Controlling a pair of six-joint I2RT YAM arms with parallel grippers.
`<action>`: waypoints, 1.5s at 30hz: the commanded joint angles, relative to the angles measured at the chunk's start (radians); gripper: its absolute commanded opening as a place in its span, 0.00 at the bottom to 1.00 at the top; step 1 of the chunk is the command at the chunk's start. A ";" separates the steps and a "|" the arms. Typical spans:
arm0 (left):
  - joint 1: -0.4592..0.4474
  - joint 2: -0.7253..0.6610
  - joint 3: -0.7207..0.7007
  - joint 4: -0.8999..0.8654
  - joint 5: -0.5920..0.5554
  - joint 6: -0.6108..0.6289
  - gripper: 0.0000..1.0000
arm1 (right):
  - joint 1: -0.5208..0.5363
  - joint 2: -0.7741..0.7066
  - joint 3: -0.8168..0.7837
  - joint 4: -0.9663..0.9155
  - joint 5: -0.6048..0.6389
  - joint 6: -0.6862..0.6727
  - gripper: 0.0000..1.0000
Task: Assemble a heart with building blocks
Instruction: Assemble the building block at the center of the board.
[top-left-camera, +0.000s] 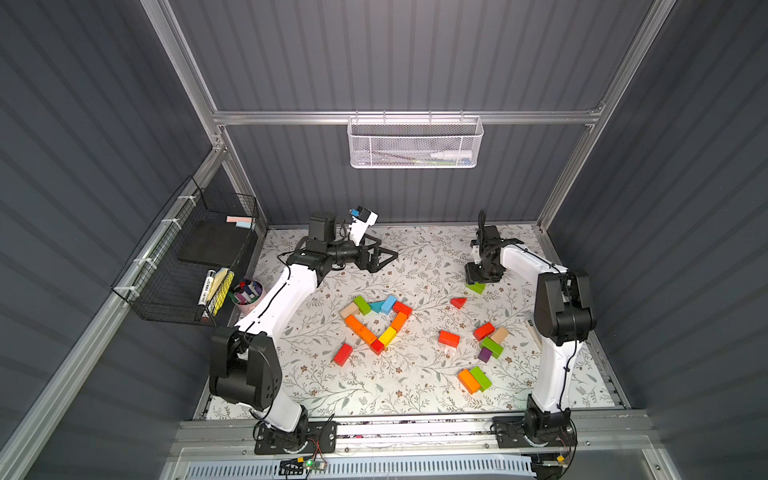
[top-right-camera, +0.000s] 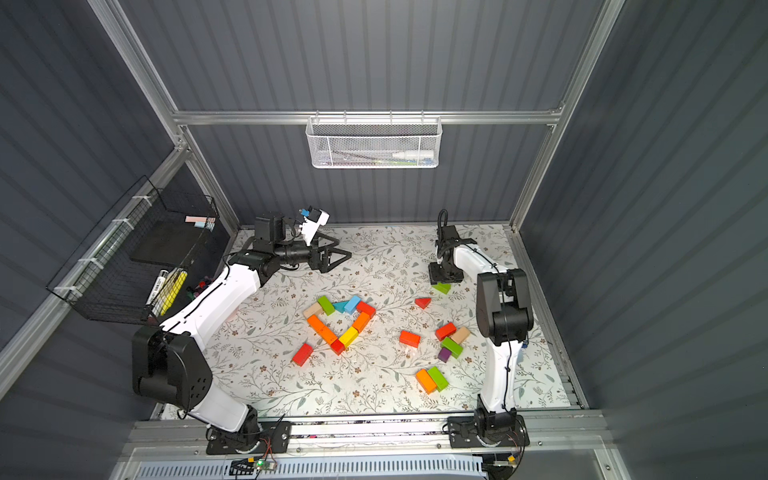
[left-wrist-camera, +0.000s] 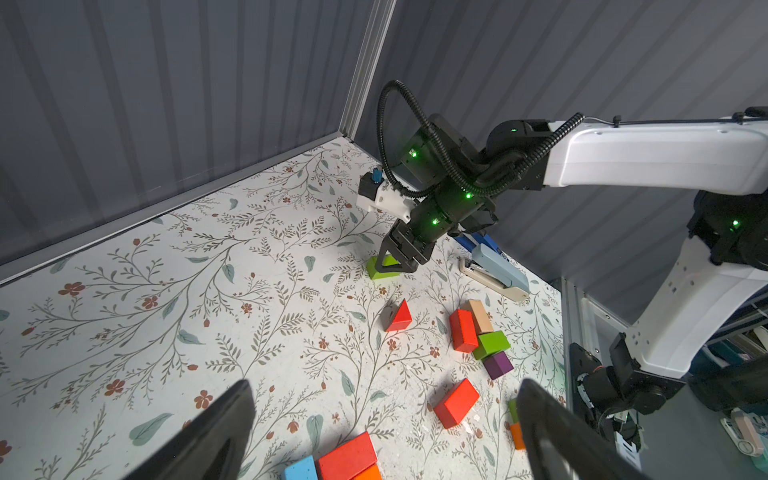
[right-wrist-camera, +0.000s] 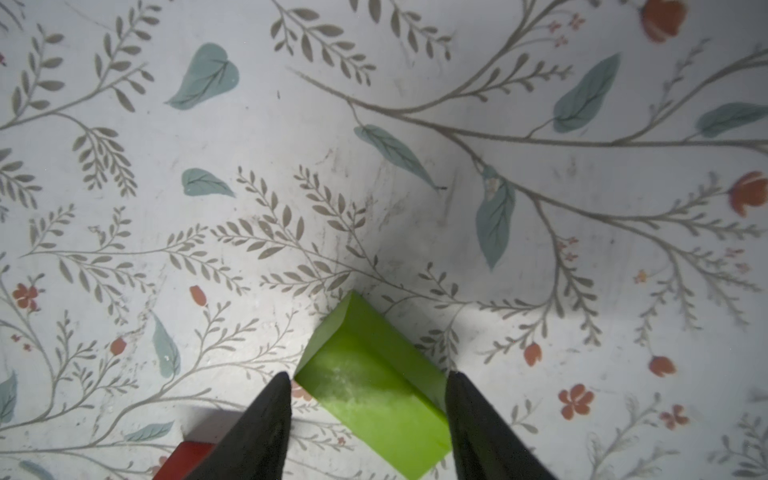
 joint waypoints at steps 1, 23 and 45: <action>-0.006 -0.004 0.008 -0.015 0.023 0.021 0.99 | -0.002 -0.010 -0.012 -0.006 -0.054 -0.038 0.61; -0.007 -0.021 0.009 -0.017 0.018 0.019 0.99 | -0.002 -0.041 -0.080 -0.061 0.052 0.320 0.29; -0.007 -0.027 0.008 -0.018 0.011 0.017 0.99 | -0.001 -0.029 -0.082 0.000 0.075 0.333 0.48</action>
